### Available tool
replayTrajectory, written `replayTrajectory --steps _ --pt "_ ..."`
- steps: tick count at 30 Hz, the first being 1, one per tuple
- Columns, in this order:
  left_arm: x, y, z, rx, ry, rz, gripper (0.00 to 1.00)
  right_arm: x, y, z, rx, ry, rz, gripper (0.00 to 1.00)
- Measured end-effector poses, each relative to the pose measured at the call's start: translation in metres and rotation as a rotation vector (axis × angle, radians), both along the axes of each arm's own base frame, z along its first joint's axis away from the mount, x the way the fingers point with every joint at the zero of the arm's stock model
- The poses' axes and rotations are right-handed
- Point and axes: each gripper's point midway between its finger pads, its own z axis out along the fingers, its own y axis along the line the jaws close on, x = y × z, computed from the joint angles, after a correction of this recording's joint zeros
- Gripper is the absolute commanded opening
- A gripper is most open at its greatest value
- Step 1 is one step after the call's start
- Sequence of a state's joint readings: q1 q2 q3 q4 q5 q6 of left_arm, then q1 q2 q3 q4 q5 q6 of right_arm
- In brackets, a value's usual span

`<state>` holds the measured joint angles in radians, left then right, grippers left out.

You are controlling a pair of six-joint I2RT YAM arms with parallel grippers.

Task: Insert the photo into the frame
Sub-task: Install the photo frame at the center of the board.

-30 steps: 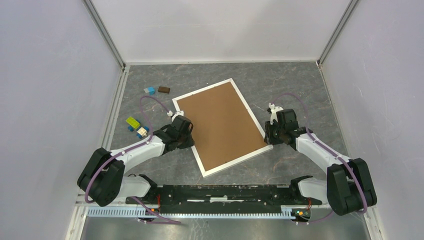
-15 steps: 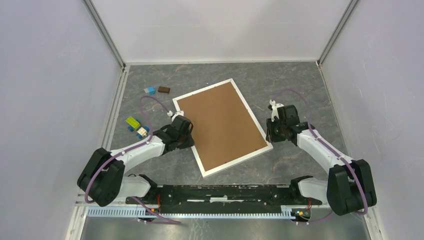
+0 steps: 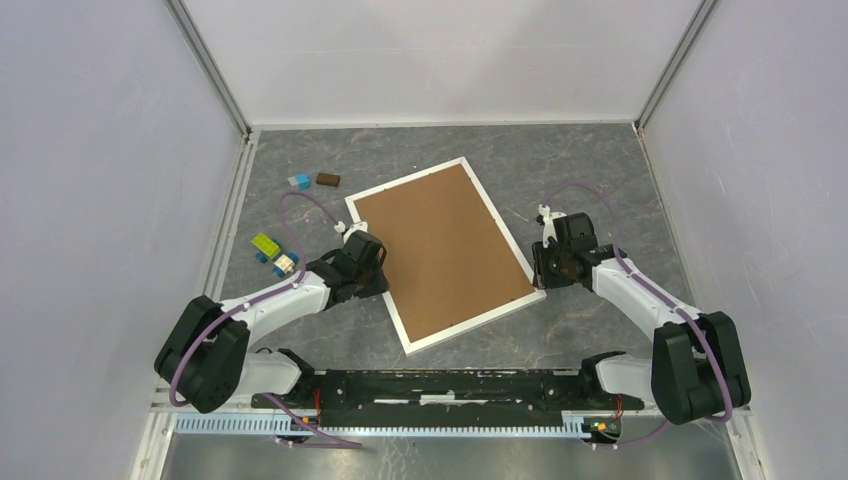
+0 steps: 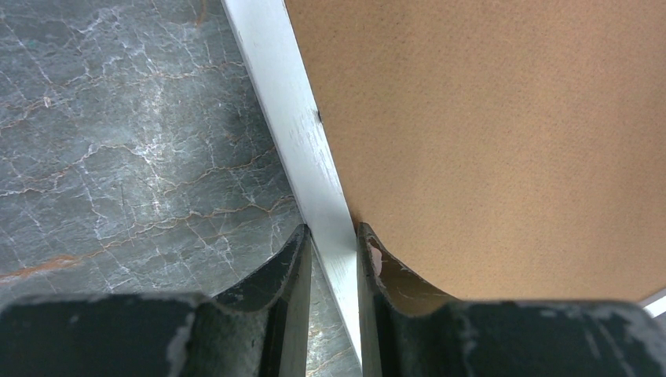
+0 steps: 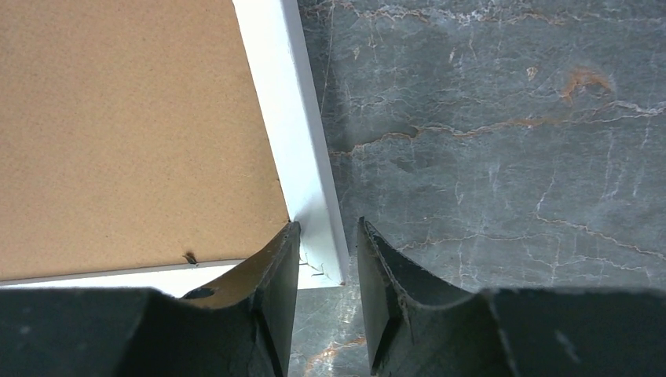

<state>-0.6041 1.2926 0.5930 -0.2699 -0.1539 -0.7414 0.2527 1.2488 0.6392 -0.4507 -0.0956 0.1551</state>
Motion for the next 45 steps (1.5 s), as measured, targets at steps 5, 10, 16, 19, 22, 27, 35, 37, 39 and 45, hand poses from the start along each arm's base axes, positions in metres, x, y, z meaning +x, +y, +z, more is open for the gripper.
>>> replayTrajectory --steps 5,10,16,19,22,27,35,37,39,45 --pt "0.0 0.0 0.0 0.0 0.0 0.0 0.02 0.0 0.0 0.0 -0.001 -0.001 0.005 0.4" --pt "0.0 0.0 0.0 0.0 0.0 0.0 0.02 0.0 0.002 -0.003 -0.001 0.004 0.011 0.41" --pt "0.0 0.0 0.0 0.0 0.0 0.0 0.02 -0.002 0.007 -0.01 -0.024 0.019 0.035 0.41" --pt "0.0 0.0 0.0 0.0 0.0 0.0 0.02 -0.001 0.005 -0.01 -0.049 0.02 0.032 0.42" --pt "0.0 0.0 0.0 0.0 0.0 0.0 0.02 0.0 0.005 -0.01 -0.075 0.031 0.033 0.43" --pt "0.0 0.0 0.0 0.0 0.0 0.0 0.02 -0.002 0.005 -0.014 -0.131 0.07 0.048 0.44" --pt "0.006 0.005 0.0 0.024 -0.016 -0.003 0.02 0.008 0.013 -0.013 -0.104 0.01 0.064 0.61" --pt "0.012 0.011 0.001 0.049 -0.029 0.019 0.02 0.019 0.021 -0.011 -0.055 -0.055 0.062 0.64" --pt "0.015 0.012 0.001 0.062 -0.029 0.017 0.02 0.023 0.041 -0.009 0.047 -0.096 0.083 0.65" --pt "0.019 0.013 0.003 0.119 -0.008 -0.01 0.02 0.017 0.051 -0.008 0.132 -0.157 0.088 0.66"
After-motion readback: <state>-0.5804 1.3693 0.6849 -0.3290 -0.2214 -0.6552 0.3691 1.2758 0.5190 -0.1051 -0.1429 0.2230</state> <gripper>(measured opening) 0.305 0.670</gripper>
